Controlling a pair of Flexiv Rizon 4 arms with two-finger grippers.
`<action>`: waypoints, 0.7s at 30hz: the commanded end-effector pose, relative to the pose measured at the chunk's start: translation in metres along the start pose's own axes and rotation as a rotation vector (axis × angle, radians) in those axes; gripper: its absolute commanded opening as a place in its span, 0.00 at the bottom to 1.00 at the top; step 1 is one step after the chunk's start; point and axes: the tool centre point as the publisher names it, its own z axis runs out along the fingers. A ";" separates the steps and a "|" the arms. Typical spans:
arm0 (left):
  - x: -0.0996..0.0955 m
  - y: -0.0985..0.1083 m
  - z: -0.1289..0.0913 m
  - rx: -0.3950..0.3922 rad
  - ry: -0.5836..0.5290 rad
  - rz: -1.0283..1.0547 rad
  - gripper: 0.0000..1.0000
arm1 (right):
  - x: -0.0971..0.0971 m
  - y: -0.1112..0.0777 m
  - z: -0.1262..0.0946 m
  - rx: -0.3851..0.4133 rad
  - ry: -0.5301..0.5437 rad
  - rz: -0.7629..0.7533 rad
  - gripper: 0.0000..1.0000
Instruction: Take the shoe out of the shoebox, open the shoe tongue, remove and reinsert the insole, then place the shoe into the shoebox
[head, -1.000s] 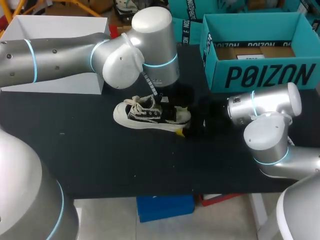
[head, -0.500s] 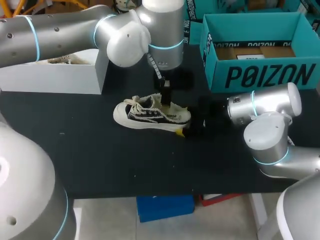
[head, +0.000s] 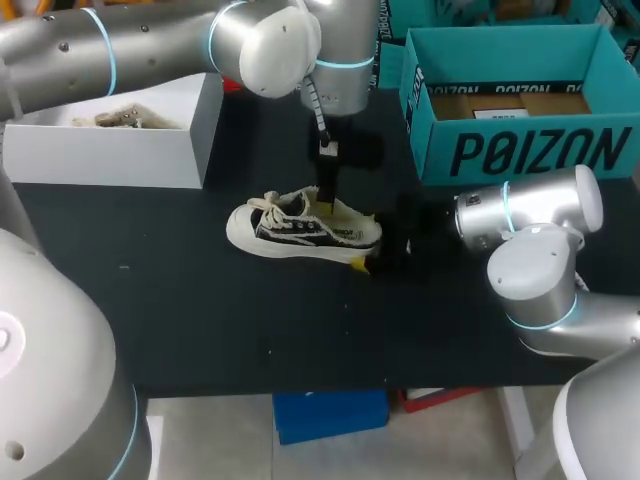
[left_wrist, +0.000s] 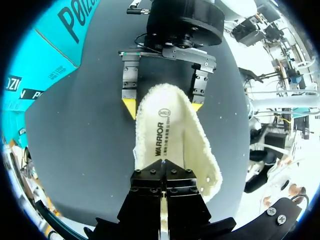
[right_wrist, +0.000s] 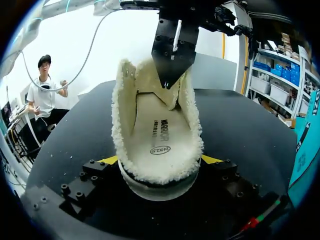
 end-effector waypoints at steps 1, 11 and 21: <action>-0.001 0.005 -0.005 0.012 0.053 0.029 0.00 | 0.000 -0.003 0.007 0.004 -0.002 0.002 0.00; -0.001 0.005 -0.005 0.012 0.053 0.029 0.00 | 0.000 -0.003 0.007 0.004 -0.002 0.002 0.00; 0.005 0.010 0.004 0.061 0.099 0.015 0.00 | 0.000 -0.003 0.007 0.004 -0.002 0.002 0.00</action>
